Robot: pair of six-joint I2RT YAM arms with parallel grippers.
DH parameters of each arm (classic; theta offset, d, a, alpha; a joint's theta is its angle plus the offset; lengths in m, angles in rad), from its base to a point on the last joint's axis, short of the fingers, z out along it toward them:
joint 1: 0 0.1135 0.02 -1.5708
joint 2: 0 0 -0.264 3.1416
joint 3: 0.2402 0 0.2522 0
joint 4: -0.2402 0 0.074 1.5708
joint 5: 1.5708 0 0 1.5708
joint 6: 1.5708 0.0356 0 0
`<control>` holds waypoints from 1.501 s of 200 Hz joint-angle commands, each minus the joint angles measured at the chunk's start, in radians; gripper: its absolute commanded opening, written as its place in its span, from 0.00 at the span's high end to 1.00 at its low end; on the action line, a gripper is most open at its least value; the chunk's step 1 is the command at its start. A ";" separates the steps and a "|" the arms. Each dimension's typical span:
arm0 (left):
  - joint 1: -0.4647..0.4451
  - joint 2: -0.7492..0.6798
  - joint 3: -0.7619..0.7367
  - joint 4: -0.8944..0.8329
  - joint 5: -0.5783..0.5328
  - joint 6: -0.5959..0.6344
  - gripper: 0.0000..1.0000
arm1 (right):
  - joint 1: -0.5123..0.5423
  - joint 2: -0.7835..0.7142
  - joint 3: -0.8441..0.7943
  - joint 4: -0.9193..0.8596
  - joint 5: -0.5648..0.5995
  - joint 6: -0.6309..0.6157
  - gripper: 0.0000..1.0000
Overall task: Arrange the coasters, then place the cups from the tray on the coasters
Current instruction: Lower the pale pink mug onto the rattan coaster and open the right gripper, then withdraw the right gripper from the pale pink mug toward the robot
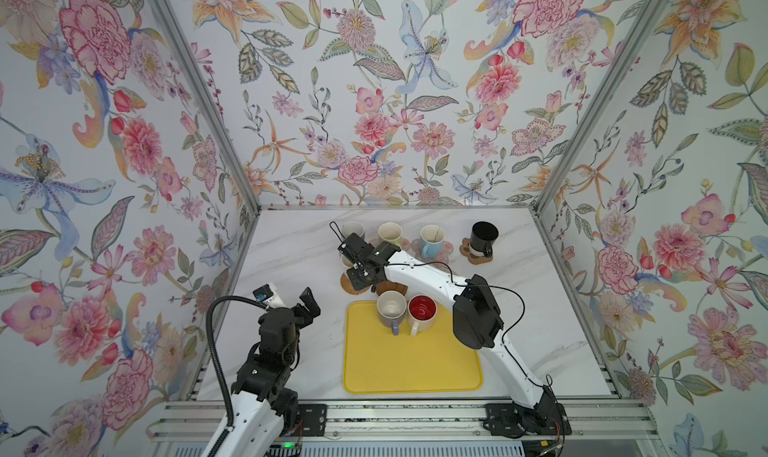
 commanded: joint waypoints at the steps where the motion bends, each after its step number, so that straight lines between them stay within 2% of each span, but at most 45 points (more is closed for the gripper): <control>1: 0.013 0.000 0.005 -0.013 0.005 0.006 0.01 | -0.009 0.017 0.047 0.029 0.005 -0.015 1.00; 98: 0.012 -0.004 0.008 -0.022 0.004 0.009 0.01 | -0.007 0.033 0.035 0.027 -0.008 -0.004 1.00; 126: 0.013 -0.004 0.009 -0.026 0.004 0.009 0.01 | -0.007 0.031 0.028 0.028 -0.012 0.002 0.97; 207: 0.013 -0.014 0.012 -0.039 0.001 0.009 0.01 | -0.004 -0.022 0.014 0.029 -0.008 0.017 0.59; 274: 0.013 -0.025 0.018 -0.053 -0.002 0.003 0.01 | 0.000 -0.132 -0.010 0.034 0.037 0.010 0.38; 300: 0.014 -0.024 0.018 -0.051 -0.001 -0.003 0.01 | 0.004 -0.228 -0.105 0.091 0.063 0.002 0.28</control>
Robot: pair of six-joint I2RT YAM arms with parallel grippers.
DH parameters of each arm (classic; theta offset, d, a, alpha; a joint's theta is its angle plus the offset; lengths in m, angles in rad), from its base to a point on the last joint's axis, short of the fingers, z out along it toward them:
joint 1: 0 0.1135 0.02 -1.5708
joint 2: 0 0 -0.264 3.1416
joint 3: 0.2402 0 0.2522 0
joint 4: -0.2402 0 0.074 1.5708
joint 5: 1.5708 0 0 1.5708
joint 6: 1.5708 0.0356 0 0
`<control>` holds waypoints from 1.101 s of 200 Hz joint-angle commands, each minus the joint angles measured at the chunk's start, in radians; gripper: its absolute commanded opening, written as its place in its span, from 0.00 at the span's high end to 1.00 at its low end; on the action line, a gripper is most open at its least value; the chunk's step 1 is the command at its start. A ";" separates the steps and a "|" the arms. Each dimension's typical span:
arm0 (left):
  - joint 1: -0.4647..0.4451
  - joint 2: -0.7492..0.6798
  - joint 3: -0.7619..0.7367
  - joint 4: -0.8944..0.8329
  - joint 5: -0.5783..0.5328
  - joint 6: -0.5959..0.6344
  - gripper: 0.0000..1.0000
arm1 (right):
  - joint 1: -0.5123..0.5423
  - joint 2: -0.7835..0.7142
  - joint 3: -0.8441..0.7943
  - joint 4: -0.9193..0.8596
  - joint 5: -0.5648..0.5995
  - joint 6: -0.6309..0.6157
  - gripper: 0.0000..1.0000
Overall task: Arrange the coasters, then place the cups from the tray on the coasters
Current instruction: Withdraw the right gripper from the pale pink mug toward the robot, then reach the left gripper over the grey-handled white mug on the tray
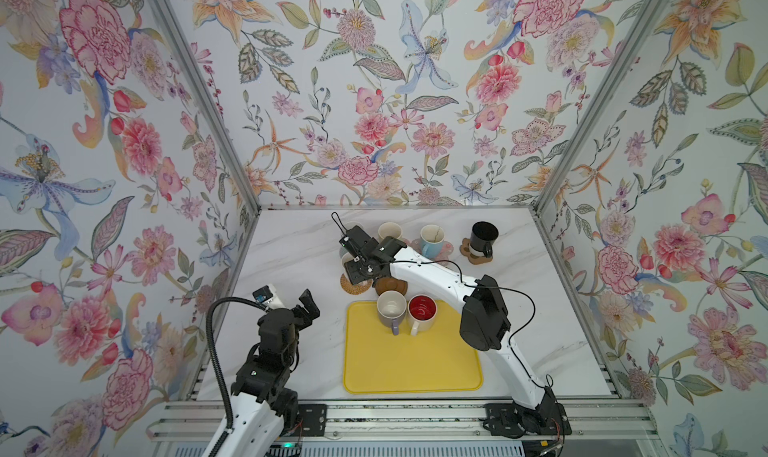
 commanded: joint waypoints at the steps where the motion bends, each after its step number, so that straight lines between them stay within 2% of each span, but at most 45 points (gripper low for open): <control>1: 0.009 -0.008 0.019 -0.017 -0.001 -0.003 0.01 | 0.004 -0.121 -0.078 0.051 0.046 -0.005 0.27; 40: 0.011 0.003 0.030 -0.018 0.002 -0.013 0.01 | 0.008 -0.364 -0.373 0.227 0.108 -0.014 0.14; 64: 0.011 0.014 0.034 -0.010 0.005 -0.019 0.01 | 0.007 -0.564 -0.623 0.358 0.179 -0.043 0.01; 83: 0.010 0.034 0.037 0.005 0.009 -0.031 0.01 | 0.009 -0.743 -0.833 0.459 0.255 -0.074 0.01; 127: 0.012 0.075 0.039 0.042 0.032 -0.058 0.01 | -0.042 -1.154 -1.272 0.643 0.346 -0.071 0.01; 166: 0.012 0.102 0.023 0.089 0.072 -0.080 0.01 | -0.167 -1.302 -1.400 0.649 0.285 0.039 0.01; 220: 0.012 0.140 0.047 0.088 0.198 -0.076 0.01 | -0.243 -1.266 -1.393 0.645 0.212 0.064 0.01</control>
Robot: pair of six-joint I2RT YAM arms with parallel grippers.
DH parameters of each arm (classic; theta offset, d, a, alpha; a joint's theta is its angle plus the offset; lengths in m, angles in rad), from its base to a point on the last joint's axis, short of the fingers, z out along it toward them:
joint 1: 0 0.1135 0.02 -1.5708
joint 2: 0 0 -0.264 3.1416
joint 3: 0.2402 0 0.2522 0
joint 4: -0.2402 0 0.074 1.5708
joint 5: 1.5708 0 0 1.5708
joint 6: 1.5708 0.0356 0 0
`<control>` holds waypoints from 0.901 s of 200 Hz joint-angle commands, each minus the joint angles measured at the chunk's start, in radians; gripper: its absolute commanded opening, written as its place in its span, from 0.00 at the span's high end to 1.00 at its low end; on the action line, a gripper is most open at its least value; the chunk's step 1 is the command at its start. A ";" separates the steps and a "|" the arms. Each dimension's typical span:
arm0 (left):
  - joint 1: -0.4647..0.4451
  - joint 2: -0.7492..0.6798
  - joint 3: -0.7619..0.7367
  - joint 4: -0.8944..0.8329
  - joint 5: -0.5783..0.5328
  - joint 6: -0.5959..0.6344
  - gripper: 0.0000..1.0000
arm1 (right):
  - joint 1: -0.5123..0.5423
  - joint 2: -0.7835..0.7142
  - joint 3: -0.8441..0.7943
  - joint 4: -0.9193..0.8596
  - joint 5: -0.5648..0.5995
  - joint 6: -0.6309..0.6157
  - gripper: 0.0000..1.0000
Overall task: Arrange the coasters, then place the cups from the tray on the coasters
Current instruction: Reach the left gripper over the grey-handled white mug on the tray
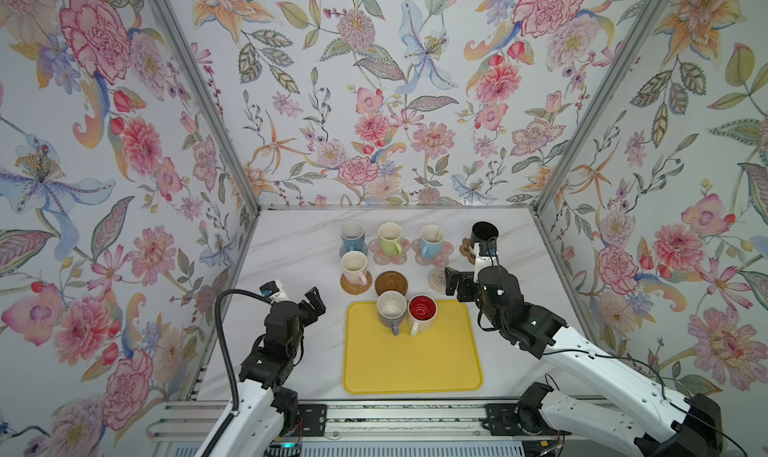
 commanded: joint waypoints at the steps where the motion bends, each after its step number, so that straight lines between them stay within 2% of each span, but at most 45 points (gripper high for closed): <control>1: 0.011 0.005 0.032 0.015 0.092 -0.008 0.01 | -0.017 0.023 0.004 0.025 -0.039 0.028 0.01; 42: 0.000 0.060 0.076 -0.034 0.235 -0.027 0.07 | -0.035 0.053 -0.001 0.028 -0.061 0.047 0.01; 57: -0.034 0.084 0.091 -0.052 0.248 -0.048 0.09 | -0.042 0.059 -0.005 0.028 -0.070 0.053 0.01; 109: -0.306 0.162 0.198 -0.185 0.039 -0.115 0.10 | -0.063 0.070 -0.017 0.037 -0.102 0.065 0.01; 148: -0.504 0.253 0.237 -0.200 -0.055 -0.191 0.14 | -0.070 0.064 -0.032 0.040 -0.113 0.074 0.01; 180: -0.643 0.396 0.312 -0.243 -0.125 -0.223 0.19 | -0.076 0.043 -0.047 0.040 -0.114 0.078 0.01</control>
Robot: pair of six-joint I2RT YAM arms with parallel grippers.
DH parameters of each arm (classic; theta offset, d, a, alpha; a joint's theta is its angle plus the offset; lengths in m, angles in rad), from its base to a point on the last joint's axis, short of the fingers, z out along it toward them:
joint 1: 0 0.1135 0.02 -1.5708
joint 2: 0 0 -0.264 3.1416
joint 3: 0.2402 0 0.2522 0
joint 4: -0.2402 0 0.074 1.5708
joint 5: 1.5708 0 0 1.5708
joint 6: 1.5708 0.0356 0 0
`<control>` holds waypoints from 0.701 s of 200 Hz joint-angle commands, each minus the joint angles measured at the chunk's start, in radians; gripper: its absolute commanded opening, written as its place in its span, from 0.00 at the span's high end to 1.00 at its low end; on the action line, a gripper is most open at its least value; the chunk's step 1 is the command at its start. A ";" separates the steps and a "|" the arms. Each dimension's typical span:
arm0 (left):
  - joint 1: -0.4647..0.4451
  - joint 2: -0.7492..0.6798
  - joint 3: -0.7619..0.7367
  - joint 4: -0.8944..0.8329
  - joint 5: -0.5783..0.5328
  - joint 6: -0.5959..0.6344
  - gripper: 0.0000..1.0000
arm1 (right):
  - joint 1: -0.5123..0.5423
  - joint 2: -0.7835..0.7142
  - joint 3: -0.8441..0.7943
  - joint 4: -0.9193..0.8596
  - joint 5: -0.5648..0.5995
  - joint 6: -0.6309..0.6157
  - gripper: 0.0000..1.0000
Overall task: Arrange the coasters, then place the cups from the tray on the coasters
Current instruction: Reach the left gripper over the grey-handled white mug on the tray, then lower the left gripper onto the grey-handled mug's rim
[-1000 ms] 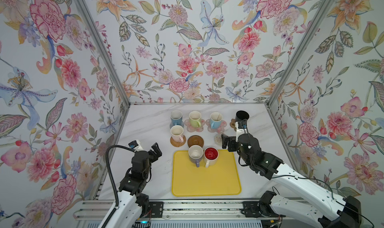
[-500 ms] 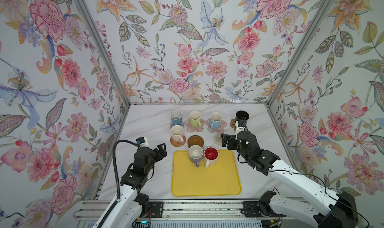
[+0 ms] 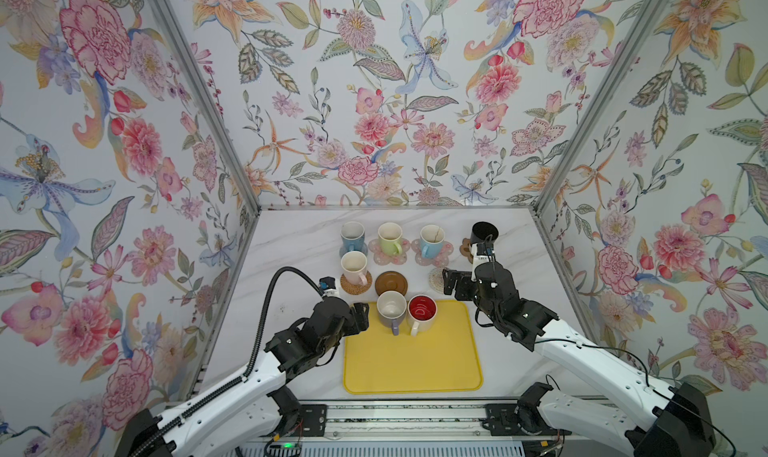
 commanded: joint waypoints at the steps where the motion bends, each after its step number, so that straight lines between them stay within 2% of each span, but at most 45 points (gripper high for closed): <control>1: -0.077 0.084 0.074 -0.065 -0.098 -0.047 0.20 | -0.008 -0.022 -0.020 0.016 -0.008 0.015 0.01; 28: -0.182 0.180 0.158 -0.116 -0.171 -0.071 0.21 | -0.015 -0.047 -0.031 0.003 -0.005 0.018 0.01; 52: -0.237 0.254 0.200 -0.122 -0.170 -0.092 0.21 | -0.021 -0.072 -0.052 -0.002 -0.004 0.026 0.01; 95: -0.264 0.386 0.275 -0.153 -0.131 -0.085 0.23 | -0.033 -0.086 -0.065 -0.005 -0.022 0.032 0.01; 140: -0.280 0.455 0.313 -0.165 -0.106 -0.087 0.25 | -0.044 -0.101 -0.085 -0.005 -0.026 0.039 0.01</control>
